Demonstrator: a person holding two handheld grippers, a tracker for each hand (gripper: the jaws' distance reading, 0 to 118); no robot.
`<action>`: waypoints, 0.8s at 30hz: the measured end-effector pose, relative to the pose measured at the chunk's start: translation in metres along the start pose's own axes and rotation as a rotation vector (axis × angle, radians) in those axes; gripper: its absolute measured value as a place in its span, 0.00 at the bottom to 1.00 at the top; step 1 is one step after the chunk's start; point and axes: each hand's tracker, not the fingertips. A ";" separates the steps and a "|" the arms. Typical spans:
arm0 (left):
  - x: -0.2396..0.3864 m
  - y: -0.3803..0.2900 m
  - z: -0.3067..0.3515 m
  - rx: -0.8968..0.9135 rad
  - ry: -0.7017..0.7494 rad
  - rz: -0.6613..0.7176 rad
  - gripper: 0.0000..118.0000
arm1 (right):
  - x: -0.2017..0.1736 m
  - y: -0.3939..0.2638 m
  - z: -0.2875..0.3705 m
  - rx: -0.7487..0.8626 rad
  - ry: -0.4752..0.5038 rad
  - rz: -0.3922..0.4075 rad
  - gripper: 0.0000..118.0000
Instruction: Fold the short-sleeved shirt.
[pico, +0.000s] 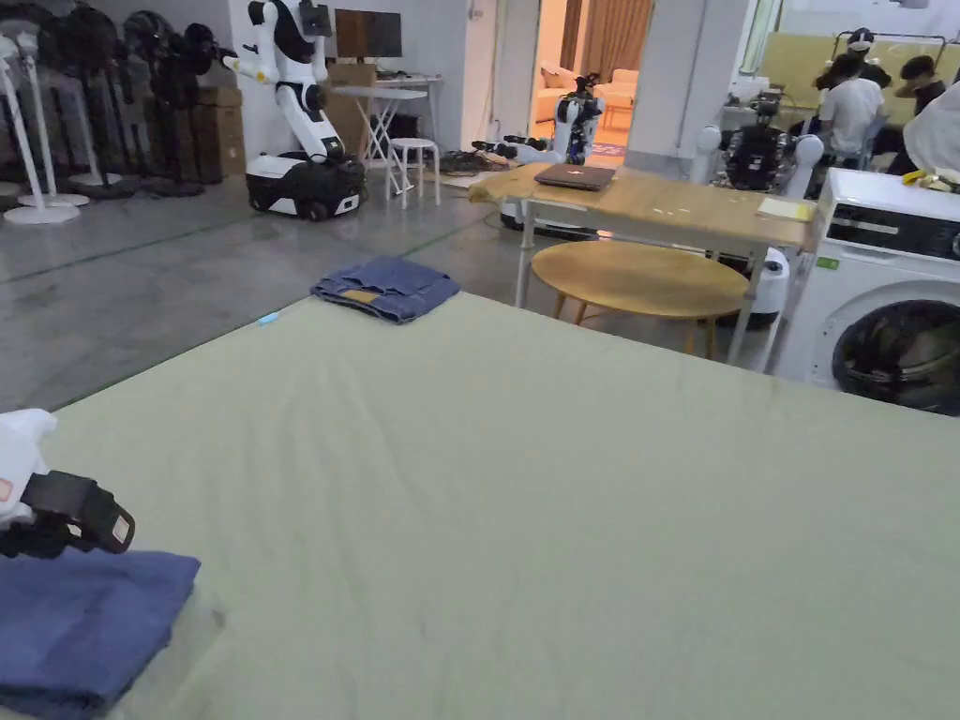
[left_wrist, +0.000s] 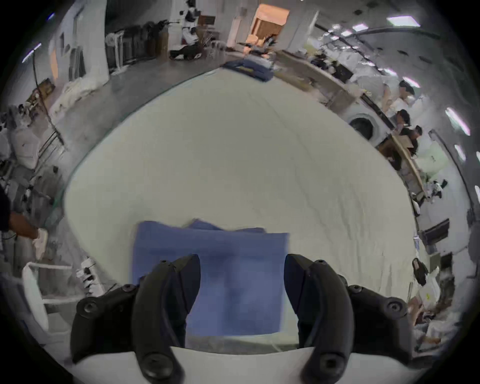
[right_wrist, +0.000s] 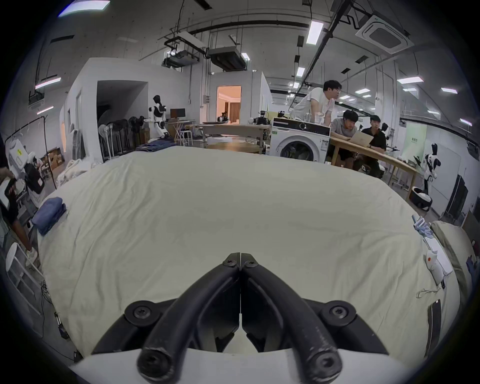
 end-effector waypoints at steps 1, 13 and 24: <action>0.016 -0.011 -0.011 0.007 -0.041 -0.007 0.57 | 0.001 0.001 0.000 0.006 -0.006 -0.008 0.00; 0.253 -0.124 -0.090 0.394 -0.191 -0.256 0.57 | 0.025 0.017 0.009 0.052 -0.050 -0.065 0.00; 0.364 -0.172 -0.099 0.693 -0.076 -0.343 0.04 | 0.042 0.040 0.022 0.216 -0.110 -0.121 0.00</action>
